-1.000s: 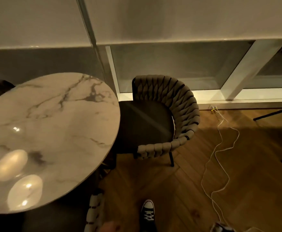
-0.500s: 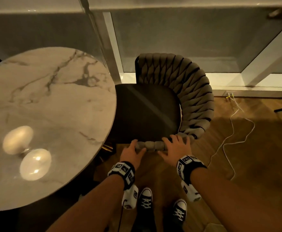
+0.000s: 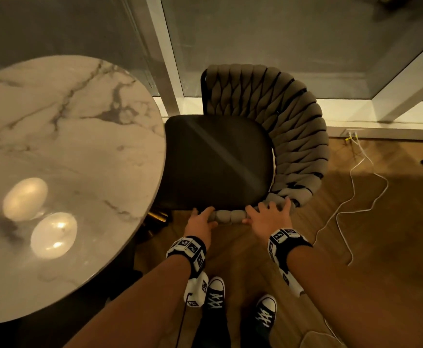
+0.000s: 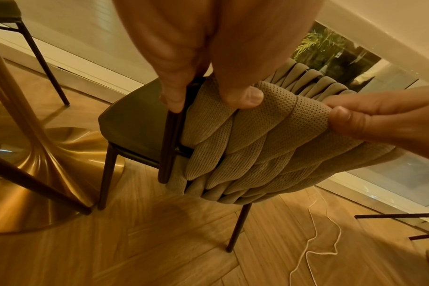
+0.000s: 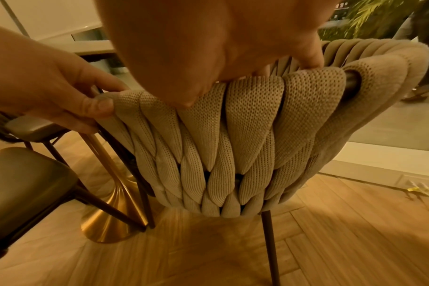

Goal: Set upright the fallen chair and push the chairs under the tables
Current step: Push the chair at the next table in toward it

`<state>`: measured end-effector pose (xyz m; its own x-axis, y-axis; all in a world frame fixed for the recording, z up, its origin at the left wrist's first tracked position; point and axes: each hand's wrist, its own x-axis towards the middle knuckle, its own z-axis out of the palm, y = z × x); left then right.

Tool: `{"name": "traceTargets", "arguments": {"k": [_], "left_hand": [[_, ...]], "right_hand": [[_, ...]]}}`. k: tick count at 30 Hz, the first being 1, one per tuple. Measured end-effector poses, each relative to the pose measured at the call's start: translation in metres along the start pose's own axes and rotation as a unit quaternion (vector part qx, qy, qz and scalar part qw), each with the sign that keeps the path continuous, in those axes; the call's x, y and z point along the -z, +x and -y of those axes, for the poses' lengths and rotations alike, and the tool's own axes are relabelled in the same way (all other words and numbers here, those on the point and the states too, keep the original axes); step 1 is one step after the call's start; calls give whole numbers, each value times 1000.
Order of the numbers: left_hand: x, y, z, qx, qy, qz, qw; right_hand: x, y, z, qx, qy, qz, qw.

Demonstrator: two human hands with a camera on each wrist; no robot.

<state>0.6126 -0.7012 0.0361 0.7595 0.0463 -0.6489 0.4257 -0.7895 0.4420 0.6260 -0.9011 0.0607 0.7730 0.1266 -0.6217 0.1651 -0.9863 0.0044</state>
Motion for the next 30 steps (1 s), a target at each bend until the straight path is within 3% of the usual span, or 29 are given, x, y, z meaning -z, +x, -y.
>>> {"name": "traceTargets", "arguments": {"k": [15, 20, 30], "left_hand": [[1, 6, -6, -38, 0, 15, 999], [2, -1, 8, -54, 9, 26, 998], [13, 11, -1, -70, 23, 39, 997]], "right_hand": [[3, 4, -9, -13, -27, 9, 1000], [-6, -7, 5, -35, -7, 37, 999], [-12, -2, 9, -94, 75, 3, 993]]}}
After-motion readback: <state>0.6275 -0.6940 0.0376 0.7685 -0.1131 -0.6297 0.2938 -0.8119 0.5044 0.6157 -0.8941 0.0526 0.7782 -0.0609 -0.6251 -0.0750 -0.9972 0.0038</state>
